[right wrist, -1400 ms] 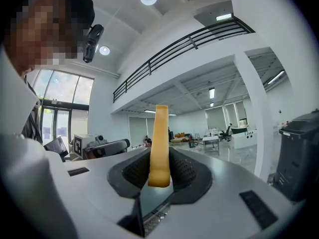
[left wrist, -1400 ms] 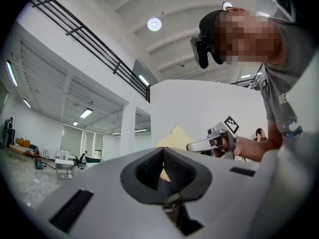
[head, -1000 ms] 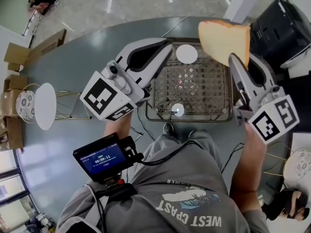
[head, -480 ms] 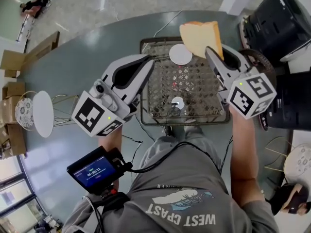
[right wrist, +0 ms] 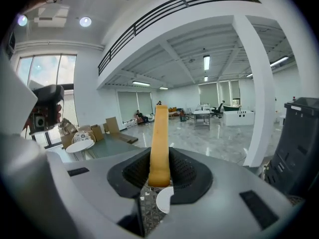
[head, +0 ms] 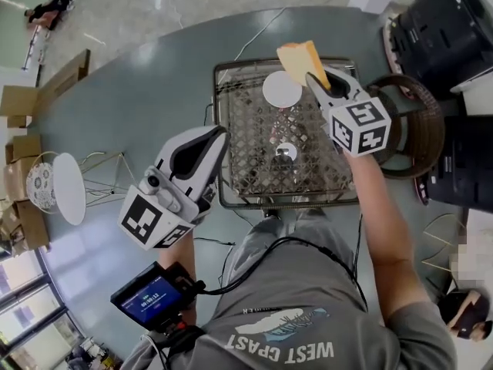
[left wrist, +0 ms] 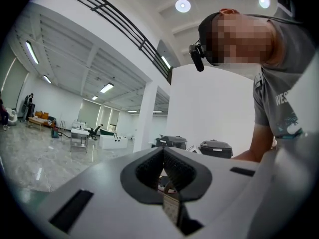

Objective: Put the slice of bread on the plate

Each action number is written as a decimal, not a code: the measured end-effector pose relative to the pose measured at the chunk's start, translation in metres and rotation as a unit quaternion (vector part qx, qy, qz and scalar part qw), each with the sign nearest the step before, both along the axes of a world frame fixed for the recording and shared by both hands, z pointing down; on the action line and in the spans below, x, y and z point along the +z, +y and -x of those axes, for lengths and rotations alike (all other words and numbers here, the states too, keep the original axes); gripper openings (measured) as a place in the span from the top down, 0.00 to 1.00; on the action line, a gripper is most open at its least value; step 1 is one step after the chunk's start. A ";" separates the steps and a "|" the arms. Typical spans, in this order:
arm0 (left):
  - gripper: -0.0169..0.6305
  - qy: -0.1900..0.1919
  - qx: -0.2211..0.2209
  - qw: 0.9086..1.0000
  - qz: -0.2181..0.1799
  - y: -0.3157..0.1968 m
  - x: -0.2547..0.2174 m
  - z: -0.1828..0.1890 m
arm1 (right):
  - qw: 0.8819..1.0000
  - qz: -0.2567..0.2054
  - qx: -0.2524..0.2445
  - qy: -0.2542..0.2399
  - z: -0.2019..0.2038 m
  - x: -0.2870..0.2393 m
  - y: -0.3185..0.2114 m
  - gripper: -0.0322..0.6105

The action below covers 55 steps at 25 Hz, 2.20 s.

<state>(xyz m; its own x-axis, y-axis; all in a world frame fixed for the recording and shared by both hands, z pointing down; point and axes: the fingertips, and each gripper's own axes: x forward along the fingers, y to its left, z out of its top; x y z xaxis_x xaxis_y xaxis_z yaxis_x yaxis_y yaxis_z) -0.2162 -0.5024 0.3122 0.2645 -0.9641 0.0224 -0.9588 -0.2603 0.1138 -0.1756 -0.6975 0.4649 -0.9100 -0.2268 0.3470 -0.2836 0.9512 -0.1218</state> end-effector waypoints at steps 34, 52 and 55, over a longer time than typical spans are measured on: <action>0.96 0.083 -0.098 0.984 0.123 0.007 0.096 0.043 | 0.813 -0.439 -0.212 0.320 0.091 0.297 -0.041 0.81; 0.96 0.079 -0.080 0.986 0.126 0.010 0.115 0.045 | 0.764 -0.331 -0.363 0.419 0.069 0.384 0.004 0.63; 0.96 0.077 -0.076 0.987 0.123 0.011 0.110 0.045 | 0.779 -0.266 -0.371 0.429 0.063 0.384 0.010 0.57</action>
<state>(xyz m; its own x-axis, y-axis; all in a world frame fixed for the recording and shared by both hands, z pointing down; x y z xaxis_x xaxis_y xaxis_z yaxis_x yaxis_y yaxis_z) -0.2613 -0.4916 0.4219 0.1355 -0.9634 0.2311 -0.9513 -0.0614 0.3022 -0.2387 -0.6879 0.8494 -0.3431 -0.0687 0.9368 0.6097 0.7424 0.2777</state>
